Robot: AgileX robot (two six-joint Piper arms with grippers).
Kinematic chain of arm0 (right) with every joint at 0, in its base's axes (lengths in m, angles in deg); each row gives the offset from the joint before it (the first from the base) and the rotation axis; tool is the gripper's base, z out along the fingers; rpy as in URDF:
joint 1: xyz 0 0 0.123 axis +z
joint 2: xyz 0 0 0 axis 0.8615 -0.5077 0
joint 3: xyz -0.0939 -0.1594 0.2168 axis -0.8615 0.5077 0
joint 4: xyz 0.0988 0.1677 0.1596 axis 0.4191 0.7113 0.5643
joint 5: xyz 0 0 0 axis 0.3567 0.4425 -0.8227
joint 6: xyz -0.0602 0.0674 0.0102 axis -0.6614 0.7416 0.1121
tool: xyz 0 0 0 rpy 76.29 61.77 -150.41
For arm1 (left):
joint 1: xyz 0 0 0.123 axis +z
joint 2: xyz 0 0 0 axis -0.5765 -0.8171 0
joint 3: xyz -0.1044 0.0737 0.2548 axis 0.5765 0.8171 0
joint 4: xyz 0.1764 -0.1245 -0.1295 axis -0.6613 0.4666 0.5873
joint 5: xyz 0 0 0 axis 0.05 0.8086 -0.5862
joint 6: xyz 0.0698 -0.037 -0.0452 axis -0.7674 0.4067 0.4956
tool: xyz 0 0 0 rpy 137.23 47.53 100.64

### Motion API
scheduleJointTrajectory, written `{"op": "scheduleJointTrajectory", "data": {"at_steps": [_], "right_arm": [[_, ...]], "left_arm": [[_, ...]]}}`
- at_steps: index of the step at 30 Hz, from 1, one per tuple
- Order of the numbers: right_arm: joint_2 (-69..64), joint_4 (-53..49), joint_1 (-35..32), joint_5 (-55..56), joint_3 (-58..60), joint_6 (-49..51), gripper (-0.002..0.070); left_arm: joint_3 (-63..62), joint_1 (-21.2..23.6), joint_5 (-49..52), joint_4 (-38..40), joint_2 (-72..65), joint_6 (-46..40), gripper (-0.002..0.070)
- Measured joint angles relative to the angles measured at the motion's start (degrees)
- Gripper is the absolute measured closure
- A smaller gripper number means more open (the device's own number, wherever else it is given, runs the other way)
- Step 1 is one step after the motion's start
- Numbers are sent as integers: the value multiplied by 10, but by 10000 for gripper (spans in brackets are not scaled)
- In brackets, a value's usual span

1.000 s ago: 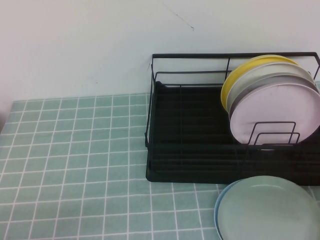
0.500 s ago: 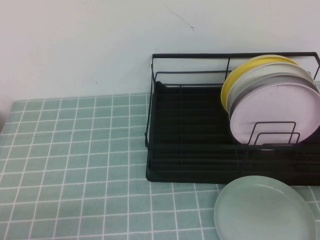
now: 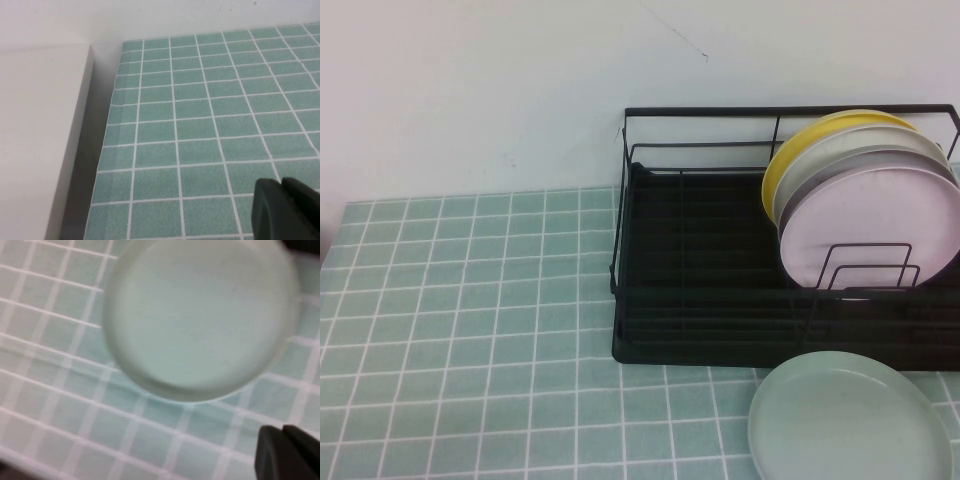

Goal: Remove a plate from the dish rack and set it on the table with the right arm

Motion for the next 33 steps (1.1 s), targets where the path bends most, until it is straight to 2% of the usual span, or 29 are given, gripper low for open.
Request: {"op": "scheduleJointTrajectory", "data": {"at_steps": [3,8,13,18,20,24,33], "right_arm": [[30,-27,0,34,4,-47,678],[109,-49,1,194,64,-95,678],[232,-49,1,415,208,-100,678],[352,-34,1,550,348,-96,678],[394,-21,1,565,375,-94,678],[464,-13,-5,527,382,-106,678],[475,-18,-11,413,382,-107,678]], "left_arm": [[0,0,0,0,0,0,678],[0,0,0,0,0,0,678],[0,0,0,0,0,0,678],[0,0,0,0,0,0,678],[0,0,0,0,0,0,678],[0,0,0,0,0,0,678],[0,0,0,0,0,0,678]]}}
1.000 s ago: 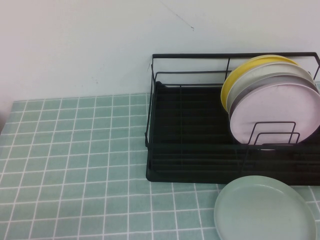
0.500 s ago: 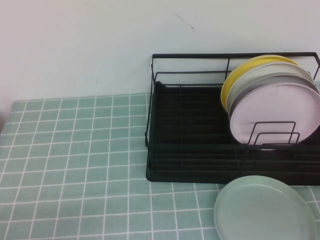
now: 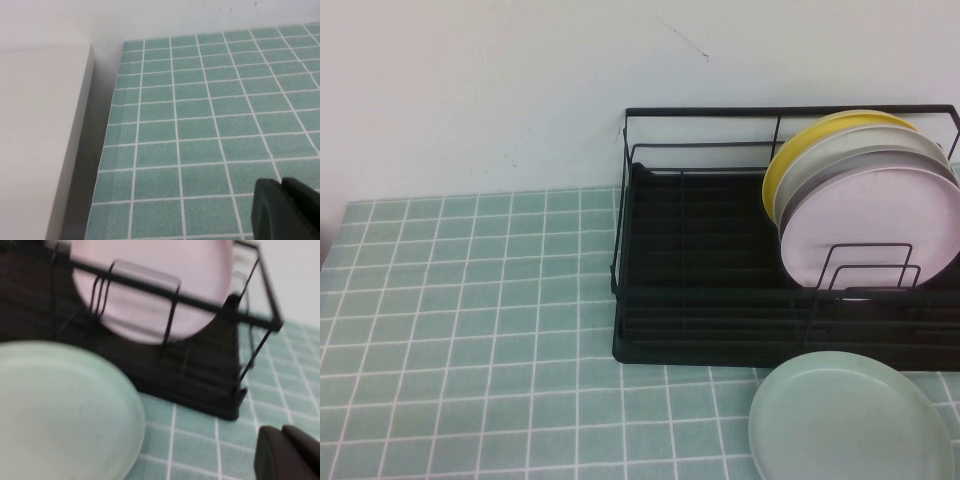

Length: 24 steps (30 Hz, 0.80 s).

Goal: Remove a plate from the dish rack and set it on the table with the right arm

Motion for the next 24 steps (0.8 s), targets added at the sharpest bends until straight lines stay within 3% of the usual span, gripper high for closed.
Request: {"op": "scheduleJointTrajectory", "data": {"at_steps": [9,16,24], "right_arm": [[0,-7,0,-23,-1,15,678],[0,-113,0,-23,-3,152,678],[0,-132,0,-23,-4,175,678]], "left_arm": [[0,0,0,0,0,-1,678],[0,0,0,0,0,-1,678],[0,0,0,0,0,-1,678]]}}
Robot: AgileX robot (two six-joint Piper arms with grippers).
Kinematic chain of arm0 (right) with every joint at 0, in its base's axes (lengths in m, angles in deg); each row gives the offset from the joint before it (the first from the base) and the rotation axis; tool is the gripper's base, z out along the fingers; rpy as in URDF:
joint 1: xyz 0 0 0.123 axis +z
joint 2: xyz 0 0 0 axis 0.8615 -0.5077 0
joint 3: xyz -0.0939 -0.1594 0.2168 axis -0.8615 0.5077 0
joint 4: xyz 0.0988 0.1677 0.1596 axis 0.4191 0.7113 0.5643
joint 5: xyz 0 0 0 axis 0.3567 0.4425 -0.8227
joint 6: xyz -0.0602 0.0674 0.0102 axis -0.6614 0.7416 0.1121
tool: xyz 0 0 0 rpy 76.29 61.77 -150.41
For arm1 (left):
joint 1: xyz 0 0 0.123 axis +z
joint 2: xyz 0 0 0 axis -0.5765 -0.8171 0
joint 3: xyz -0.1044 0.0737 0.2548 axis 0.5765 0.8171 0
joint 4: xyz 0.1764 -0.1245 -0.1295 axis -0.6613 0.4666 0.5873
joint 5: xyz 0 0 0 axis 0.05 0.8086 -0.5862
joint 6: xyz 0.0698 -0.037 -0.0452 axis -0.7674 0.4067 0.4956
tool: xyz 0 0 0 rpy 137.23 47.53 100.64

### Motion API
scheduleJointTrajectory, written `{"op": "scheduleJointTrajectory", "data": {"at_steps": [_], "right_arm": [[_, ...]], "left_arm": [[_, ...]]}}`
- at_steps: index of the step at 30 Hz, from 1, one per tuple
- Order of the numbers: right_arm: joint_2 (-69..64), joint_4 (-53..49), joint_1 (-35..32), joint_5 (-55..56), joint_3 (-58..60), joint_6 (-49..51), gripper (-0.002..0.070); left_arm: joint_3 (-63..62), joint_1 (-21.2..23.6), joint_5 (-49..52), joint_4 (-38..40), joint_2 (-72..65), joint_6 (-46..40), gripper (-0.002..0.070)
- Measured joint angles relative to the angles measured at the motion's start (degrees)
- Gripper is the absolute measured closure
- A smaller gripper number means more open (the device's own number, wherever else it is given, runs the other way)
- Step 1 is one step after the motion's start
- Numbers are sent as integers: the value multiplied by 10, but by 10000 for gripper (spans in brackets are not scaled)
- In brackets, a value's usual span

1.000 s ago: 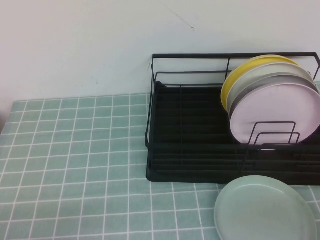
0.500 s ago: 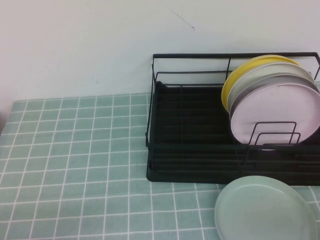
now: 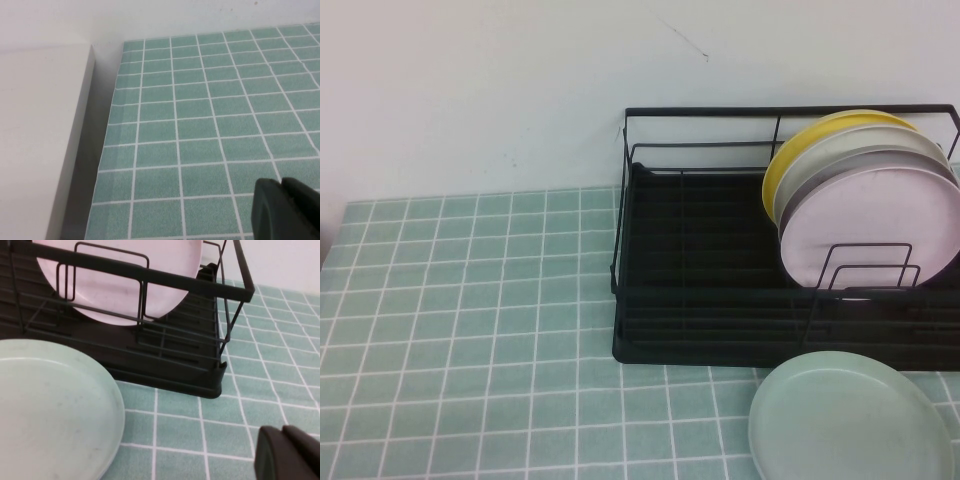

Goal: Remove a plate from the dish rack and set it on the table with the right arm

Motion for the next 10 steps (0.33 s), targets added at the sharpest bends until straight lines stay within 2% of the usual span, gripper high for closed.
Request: {"op": "scheduleJointTrajectory", "data": {"at_steps": [10], "right_arm": [[0,-2,0,0,0,0,678]], "left_arm": [[0,0,0,0,0,0,678]]}}
